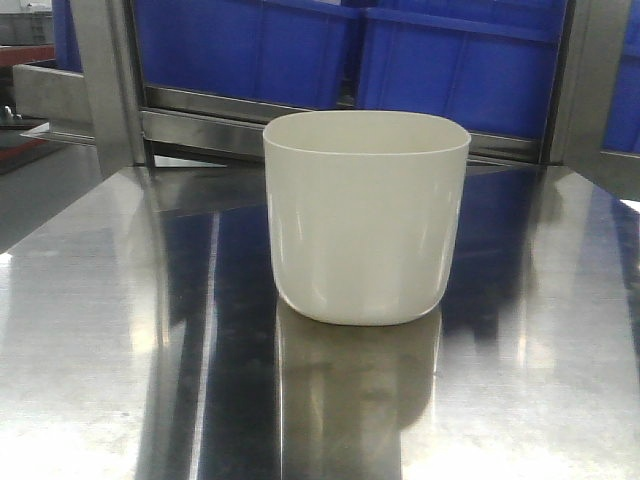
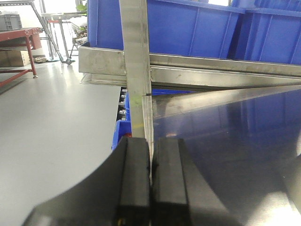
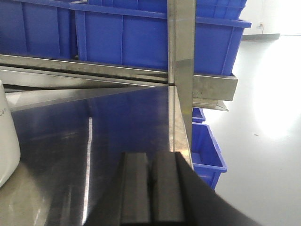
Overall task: Move white bin to right shelf second layer
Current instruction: 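Move the right gripper toward the white bin on the steel table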
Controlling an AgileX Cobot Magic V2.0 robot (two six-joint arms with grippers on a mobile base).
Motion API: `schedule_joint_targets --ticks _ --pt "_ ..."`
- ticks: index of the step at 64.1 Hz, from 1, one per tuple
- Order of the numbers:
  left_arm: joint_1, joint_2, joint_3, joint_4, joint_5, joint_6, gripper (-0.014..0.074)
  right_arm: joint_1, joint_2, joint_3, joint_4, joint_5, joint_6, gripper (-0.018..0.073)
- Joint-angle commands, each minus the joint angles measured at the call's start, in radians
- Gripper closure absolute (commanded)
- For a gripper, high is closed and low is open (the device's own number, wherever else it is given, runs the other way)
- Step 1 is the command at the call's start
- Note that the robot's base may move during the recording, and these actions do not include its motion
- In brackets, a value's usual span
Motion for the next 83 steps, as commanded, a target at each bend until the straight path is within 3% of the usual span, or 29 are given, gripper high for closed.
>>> schedule_joint_targets --ticks 1,83 --pt "-0.004 -0.014 0.037 -0.005 -0.084 -0.004 0.0512 -0.003 -0.019 -0.017 -0.004 -0.095 -0.007 0.0511" --pt "-0.004 -0.014 0.037 -0.005 -0.084 -0.004 0.0512 -0.003 -0.019 -0.017 -0.004 -0.099 -0.007 0.0511"
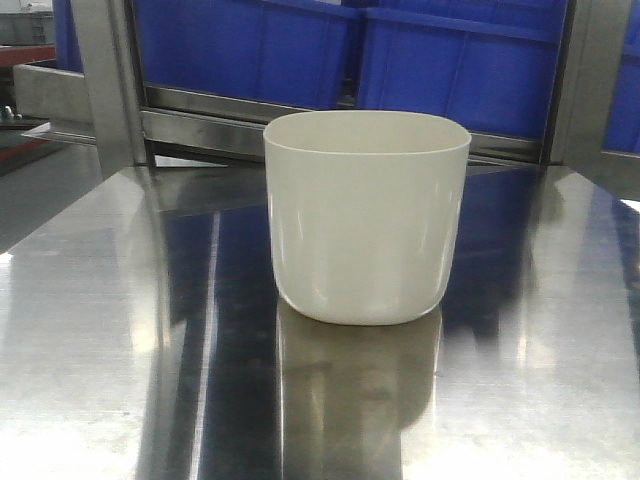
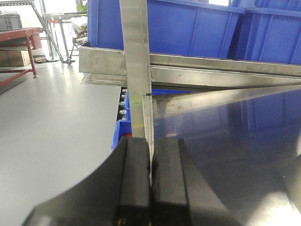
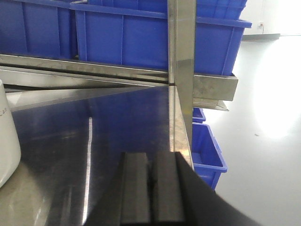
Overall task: Move white bin to right shelf second layer
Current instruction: 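Move the right gripper toward the white bin on the steel table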
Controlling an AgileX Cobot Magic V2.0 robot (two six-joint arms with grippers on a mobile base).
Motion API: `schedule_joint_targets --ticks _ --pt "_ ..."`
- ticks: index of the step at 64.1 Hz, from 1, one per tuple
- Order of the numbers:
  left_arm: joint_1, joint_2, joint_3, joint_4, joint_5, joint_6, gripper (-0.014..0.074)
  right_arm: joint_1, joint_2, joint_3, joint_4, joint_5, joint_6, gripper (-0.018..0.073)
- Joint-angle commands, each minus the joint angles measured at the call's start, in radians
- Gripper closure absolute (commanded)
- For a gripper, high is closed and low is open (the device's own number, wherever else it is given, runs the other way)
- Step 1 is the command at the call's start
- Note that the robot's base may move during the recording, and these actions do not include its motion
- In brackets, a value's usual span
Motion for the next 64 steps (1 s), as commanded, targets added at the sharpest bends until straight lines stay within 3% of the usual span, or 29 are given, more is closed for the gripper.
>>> schedule_joint_targets --ticks 1,27,39,52,64 --pt "-0.004 -0.014 0.037 -0.005 -0.084 -0.004 0.0512 -0.003 -0.019 -0.017 -0.004 -0.101 -0.007 0.0511" --pt "-0.004 -0.014 0.037 -0.005 -0.084 -0.004 0.0512 -0.003 -0.008 -0.017 -0.003 -0.162 -0.005 0.0503" --pt "-0.004 -0.014 0.037 -0.005 -0.084 -0.004 0.0512 0.001 0.19 -0.073 0.007 -0.161 0.078 0.0503" --pt "-0.004 -0.014 0.037 -0.005 -0.084 -0.004 0.0512 0.014 0.53 -0.303 0.008 -0.143 0.091 0.0503" --pt "-0.004 -0.014 0.037 -0.005 -0.084 -0.004 0.0512 0.084 0.809 -0.604 0.014 -0.045 0.091 0.0503"
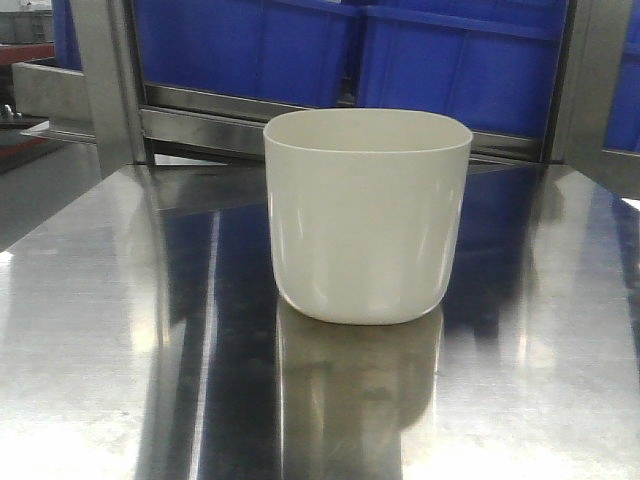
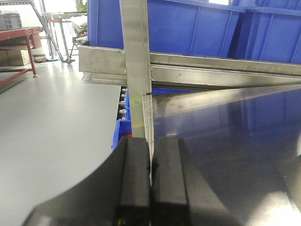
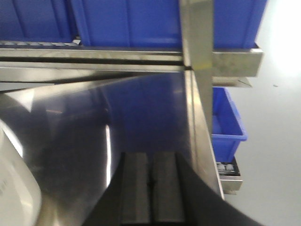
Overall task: Move white bin to right shelf second layer
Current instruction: 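Move the right gripper toward the white bin on the steel table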
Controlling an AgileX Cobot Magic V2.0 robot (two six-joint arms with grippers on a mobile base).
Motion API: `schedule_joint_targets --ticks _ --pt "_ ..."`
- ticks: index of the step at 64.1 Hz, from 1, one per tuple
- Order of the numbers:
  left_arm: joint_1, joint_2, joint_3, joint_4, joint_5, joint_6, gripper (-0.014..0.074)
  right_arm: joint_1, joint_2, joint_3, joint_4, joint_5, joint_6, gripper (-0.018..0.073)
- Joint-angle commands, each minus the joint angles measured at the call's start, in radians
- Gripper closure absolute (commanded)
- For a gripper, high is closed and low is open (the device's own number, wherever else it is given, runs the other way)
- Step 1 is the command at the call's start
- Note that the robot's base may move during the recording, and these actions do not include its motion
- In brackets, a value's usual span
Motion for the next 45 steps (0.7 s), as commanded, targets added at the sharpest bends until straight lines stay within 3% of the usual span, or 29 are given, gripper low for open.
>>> schedule_joint_targets --ticks 1,22,40,45 --pt "-0.004 -0.014 0.037 -0.005 -0.084 -0.004 0.0512 0.042 0.123 -0.174 0.0 -0.017 0.002 0.0503" --pt "-0.004 -0.014 0.037 -0.005 -0.084 -0.004 0.0512 0.284 0.522 -0.63 -0.007 0.226 -0.001 0.0503" --pt "-0.004 -0.014 0.037 -0.005 -0.084 -0.004 0.0512 0.357 0.687 -0.843 -0.012 0.591 -0.012 0.0501" --pt "-0.004 -0.014 0.037 -0.005 -0.084 -0.004 0.0512 0.359 0.699 -0.85 -0.013 0.627 -0.04 0.0492"
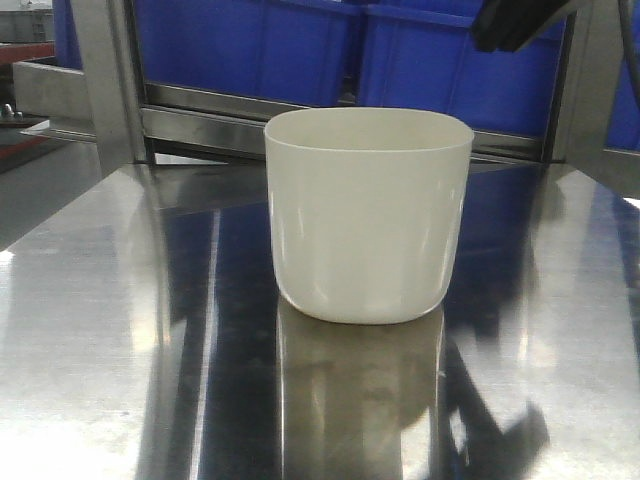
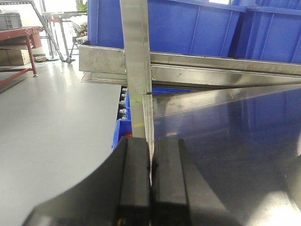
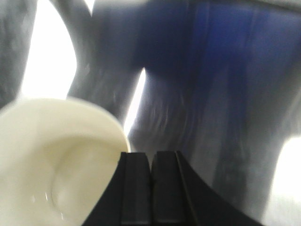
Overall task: Move white bin to right shelf second layer
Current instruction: 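Move the right gripper toward the white bin on the steel table, then lower the right gripper into the white bin and close on its rim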
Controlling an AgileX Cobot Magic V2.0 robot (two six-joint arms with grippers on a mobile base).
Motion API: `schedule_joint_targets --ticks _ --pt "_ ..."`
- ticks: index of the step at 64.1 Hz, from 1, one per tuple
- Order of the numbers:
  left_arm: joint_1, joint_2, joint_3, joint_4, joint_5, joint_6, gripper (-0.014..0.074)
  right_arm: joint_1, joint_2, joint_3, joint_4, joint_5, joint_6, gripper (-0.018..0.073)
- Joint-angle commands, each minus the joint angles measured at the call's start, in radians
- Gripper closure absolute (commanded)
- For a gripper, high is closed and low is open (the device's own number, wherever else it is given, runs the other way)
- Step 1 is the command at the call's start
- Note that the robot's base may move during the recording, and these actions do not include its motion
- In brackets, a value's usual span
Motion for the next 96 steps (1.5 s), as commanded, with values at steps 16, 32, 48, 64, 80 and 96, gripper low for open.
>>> schedule_joint_targets --ticks 16,32,48,64,80,96 --pt "-0.004 -0.014 0.037 -0.005 -0.084 -0.004 0.0512 0.003 -0.019 -0.051 0.0 -0.001 -0.055 0.0017" --pt "-0.004 -0.014 0.037 -0.005 -0.084 -0.004 0.0512 0.022 -0.019 -0.051 0.051 0.043 -0.055 -0.0001" --pt "-0.004 -0.014 0.037 -0.005 -0.084 -0.004 0.0512 0.103 -0.014 -0.051 0.051 0.047 -0.055 -0.0001" --pt "-0.004 -0.014 0.037 -0.005 -0.084 -0.004 0.0512 0.102 0.029 -0.051 0.04 0.062 -0.055 -0.0001" --pt "-0.004 -0.014 0.037 -0.005 -0.084 -0.004 0.0512 0.084 0.072 -0.051 0.033 0.062 -0.051 -0.0001" --pt "-0.004 -0.014 0.037 -0.005 -0.084 -0.004 0.0512 0.053 0.115 -0.056 0.033 0.05 -0.035 -0.0001"
